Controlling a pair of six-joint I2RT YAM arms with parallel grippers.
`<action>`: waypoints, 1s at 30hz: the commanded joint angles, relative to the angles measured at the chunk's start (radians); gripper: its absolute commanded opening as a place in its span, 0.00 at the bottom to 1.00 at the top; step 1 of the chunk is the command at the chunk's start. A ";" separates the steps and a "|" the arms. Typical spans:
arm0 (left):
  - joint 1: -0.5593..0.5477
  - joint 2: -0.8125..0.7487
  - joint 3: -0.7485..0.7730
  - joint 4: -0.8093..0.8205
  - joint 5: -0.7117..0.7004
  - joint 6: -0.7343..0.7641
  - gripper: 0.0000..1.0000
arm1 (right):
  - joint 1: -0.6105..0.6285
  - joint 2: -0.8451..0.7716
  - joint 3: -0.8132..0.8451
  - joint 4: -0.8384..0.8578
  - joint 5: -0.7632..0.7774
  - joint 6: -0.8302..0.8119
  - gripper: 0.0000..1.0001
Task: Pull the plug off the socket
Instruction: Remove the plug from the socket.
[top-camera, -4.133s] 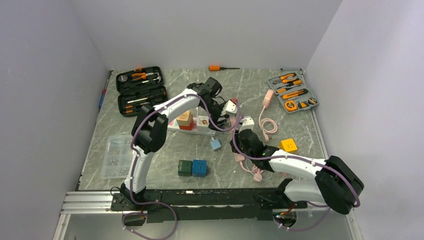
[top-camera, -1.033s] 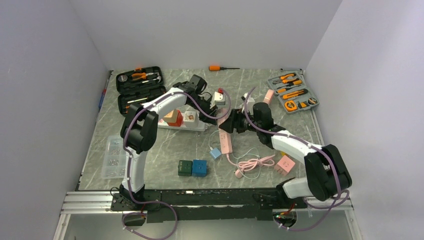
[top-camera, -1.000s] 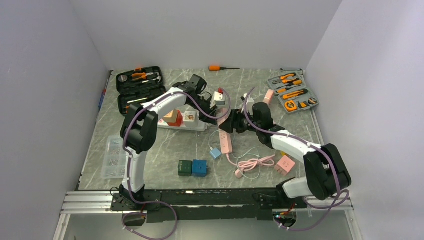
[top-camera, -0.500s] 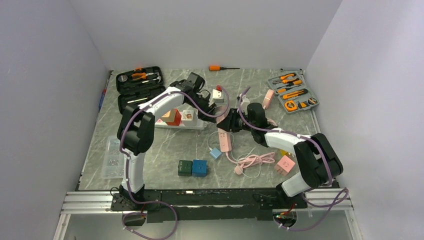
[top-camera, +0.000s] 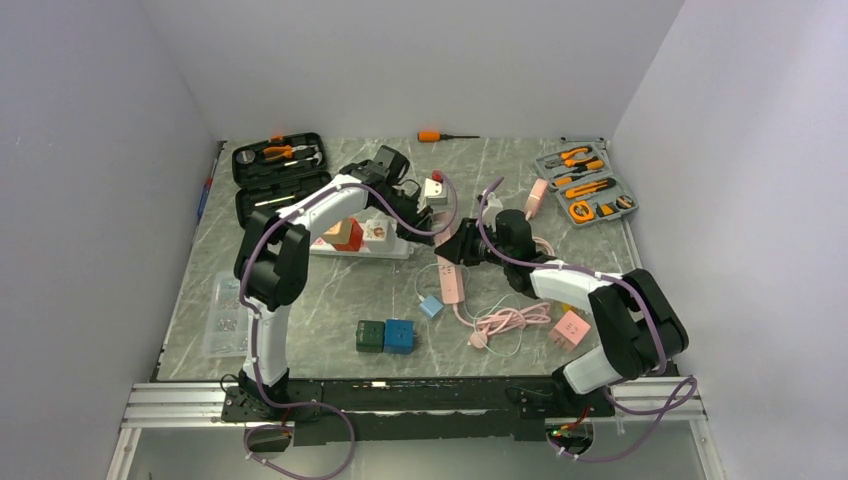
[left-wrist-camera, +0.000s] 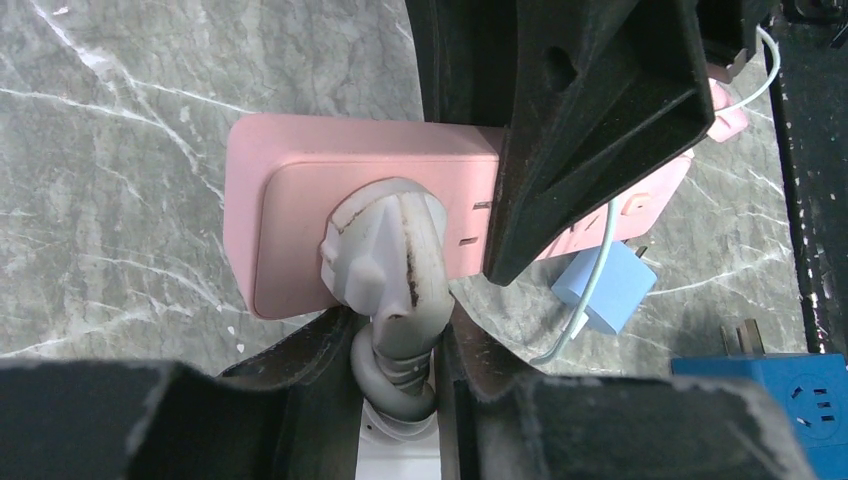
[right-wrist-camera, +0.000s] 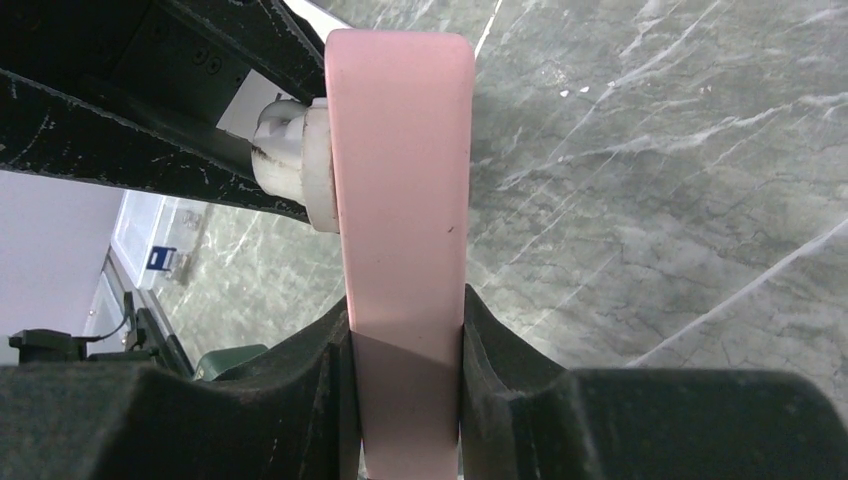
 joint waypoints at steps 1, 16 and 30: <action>0.036 -0.145 0.012 -0.030 0.223 0.012 0.00 | -0.071 0.050 -0.032 -0.038 0.198 -0.011 0.00; 0.078 -0.115 0.070 -0.384 0.358 0.309 0.00 | -0.115 0.136 -0.004 -0.046 0.238 0.012 0.00; 0.065 -0.113 -0.081 0.123 0.040 -0.043 0.00 | -0.152 0.116 0.174 -0.222 0.396 -0.094 0.00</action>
